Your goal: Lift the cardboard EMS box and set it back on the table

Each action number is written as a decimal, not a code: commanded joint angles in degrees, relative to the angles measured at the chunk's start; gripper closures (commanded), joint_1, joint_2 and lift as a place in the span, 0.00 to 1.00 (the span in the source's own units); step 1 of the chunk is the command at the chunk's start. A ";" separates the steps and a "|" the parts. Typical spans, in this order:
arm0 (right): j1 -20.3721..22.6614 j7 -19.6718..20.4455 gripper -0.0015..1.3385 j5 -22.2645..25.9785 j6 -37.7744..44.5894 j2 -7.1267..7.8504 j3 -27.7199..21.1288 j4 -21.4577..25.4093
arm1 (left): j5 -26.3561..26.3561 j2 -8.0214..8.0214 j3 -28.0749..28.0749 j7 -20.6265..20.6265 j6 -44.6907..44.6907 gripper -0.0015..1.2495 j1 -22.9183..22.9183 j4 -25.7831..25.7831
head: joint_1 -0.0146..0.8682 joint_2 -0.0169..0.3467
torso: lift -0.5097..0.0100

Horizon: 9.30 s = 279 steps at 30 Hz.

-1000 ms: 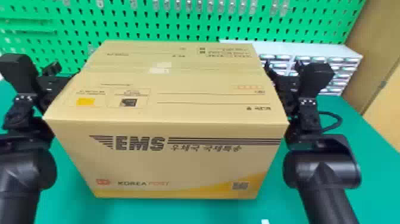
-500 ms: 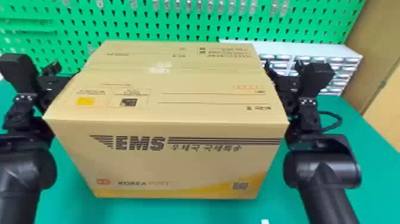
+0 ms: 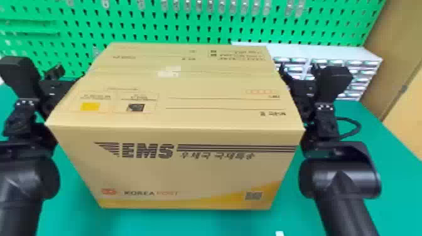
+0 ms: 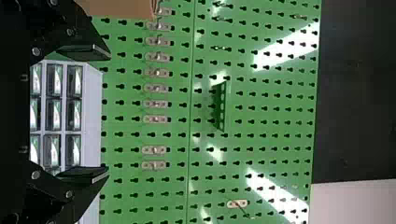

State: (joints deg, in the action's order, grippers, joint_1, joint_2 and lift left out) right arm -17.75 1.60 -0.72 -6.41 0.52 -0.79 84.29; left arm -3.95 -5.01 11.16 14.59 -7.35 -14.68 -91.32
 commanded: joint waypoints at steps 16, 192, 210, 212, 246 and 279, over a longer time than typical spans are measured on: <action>0.79 -0.01 0.30 -0.42 0.00 0.27 -0.44 -0.35 | 0.26 0.00 0.79 0.00 0.06 0.38 0.35 0.09 | 0.78 0.00 | 0.79; 8.44 -0.19 0.30 0.90 -0.35 5.45 -10.55 1.05 | -0.88 0.09 12.75 7.47 5.86 0.39 4.48 5.45 | 0.78 0.00 | 0.79; 8.26 -0.19 0.30 1.25 -0.09 5.45 -10.20 0.96 | -0.97 0.26 12.66 7.03 6.03 0.39 4.40 5.36 | 0.78 0.00 | 0.79; 8.17 -0.19 0.30 1.25 -0.09 5.36 -10.20 0.96 | -0.97 0.26 12.83 7.03 6.03 0.39 4.48 5.36 | 0.78 0.00 | 0.79; 7.73 -0.19 0.30 1.08 0.44 5.36 -9.67 0.35 | -0.79 0.35 12.66 6.95 6.12 0.39 4.40 5.36 | 0.78 0.00 | 0.79; 7.73 -0.19 0.30 2.48 1.49 5.72 -9.14 0.35 | -0.62 0.35 12.75 6.86 6.12 0.39 4.31 5.36 | 0.78 0.00 | 0.79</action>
State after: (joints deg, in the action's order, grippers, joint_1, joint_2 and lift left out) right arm -10.02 1.41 1.84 -4.94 6.33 -10.03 84.64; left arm -4.56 -4.66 23.91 21.44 -1.23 -10.43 -85.95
